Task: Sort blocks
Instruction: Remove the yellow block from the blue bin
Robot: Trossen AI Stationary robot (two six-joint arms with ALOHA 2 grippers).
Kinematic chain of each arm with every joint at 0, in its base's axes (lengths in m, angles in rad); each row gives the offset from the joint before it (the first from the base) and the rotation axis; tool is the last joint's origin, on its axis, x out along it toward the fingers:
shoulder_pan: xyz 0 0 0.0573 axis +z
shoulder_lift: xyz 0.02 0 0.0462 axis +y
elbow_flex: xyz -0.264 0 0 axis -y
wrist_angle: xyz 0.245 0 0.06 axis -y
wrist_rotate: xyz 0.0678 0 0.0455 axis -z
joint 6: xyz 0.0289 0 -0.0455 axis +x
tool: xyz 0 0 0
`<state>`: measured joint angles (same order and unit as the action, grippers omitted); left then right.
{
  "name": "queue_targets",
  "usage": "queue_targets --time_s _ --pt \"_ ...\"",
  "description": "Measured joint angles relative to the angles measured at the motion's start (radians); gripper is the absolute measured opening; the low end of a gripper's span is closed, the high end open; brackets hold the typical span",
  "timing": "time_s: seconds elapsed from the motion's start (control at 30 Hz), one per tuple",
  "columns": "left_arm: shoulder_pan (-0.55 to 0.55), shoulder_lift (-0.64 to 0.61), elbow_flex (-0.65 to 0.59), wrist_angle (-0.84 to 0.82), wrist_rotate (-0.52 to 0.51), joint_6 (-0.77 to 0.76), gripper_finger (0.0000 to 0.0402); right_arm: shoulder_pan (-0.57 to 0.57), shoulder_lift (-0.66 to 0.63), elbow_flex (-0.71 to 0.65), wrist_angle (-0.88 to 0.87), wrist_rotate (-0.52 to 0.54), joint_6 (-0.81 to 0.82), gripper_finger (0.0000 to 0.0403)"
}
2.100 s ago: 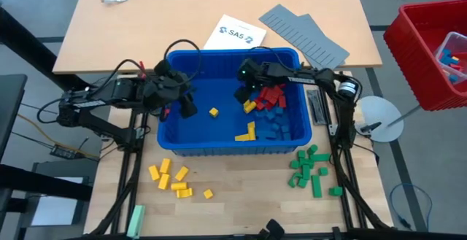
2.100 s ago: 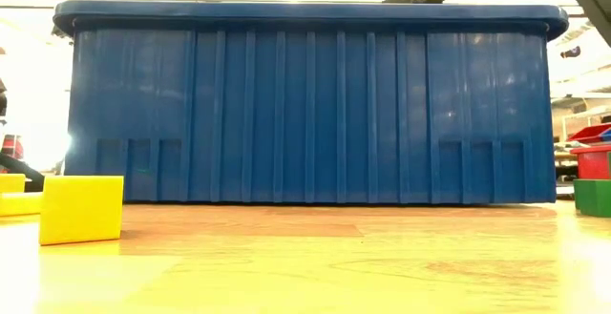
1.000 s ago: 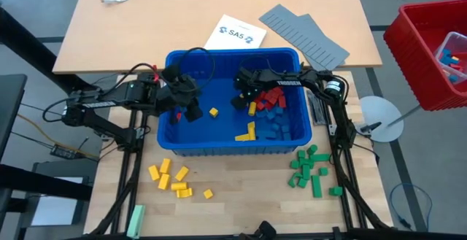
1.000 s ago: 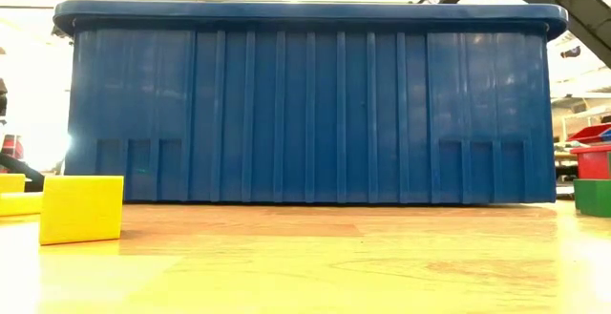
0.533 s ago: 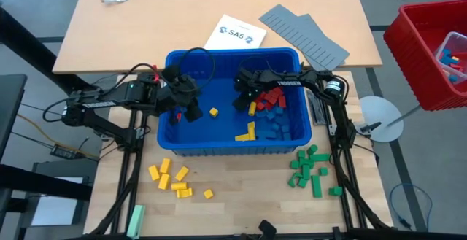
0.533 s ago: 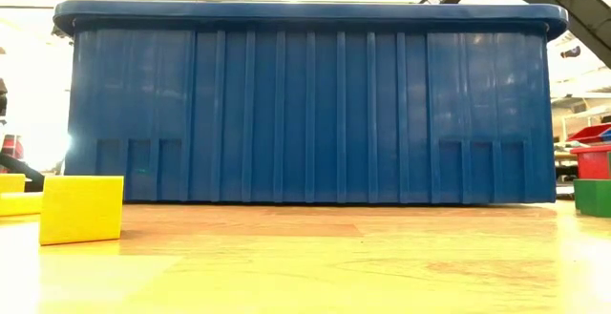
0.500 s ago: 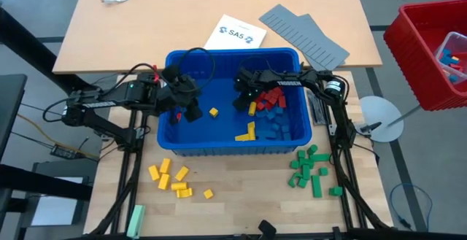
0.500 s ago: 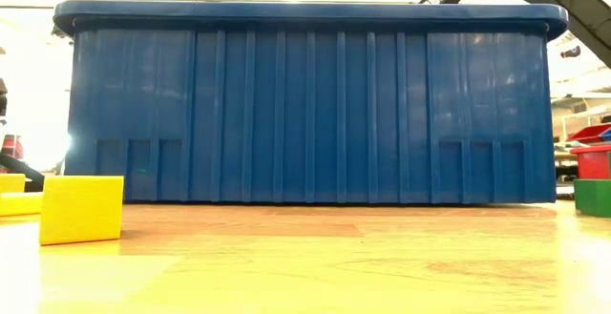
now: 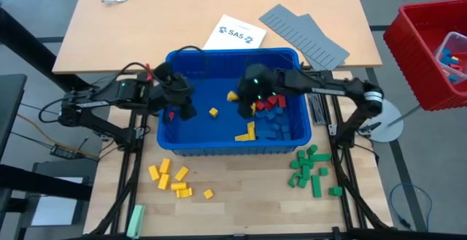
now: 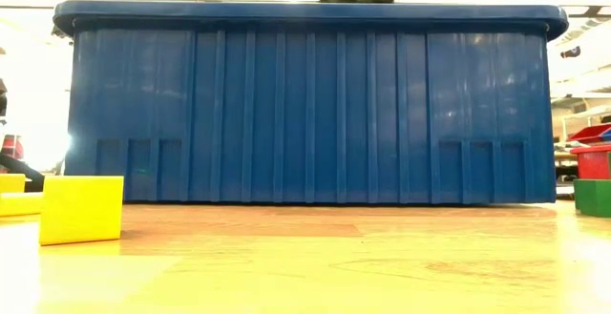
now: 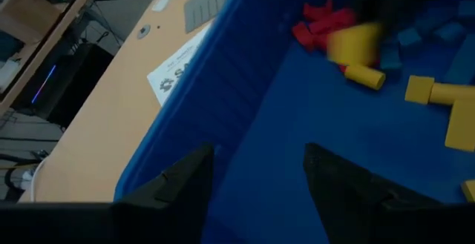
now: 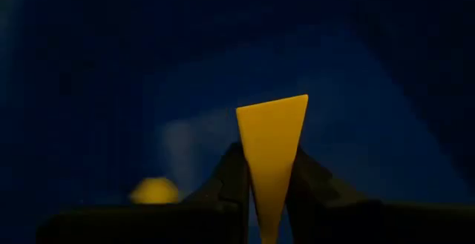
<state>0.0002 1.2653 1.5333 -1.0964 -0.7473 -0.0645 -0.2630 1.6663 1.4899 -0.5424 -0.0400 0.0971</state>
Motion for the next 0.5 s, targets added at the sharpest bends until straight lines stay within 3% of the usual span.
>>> queue_targets --time_s 0.2,0.37,0.5 --pt "0.0 -0.027 0.0 0.002 -0.015 -0.001 0.0219 0.196 -0.076 0.0 0.043 -0.095 -0.047 0.0049" --pt "0.0 -0.028 0.0 -0.002 -0.015 0.007 0.0219 0.363 -0.041 0.0 0.136 -0.078 -0.005 0.0049" --pt "0.0 -0.027 0.0 -0.004 -0.014 0.007 0.0219 0.478 0.01 0.0 0.221 0.003 0.031 0.0049"
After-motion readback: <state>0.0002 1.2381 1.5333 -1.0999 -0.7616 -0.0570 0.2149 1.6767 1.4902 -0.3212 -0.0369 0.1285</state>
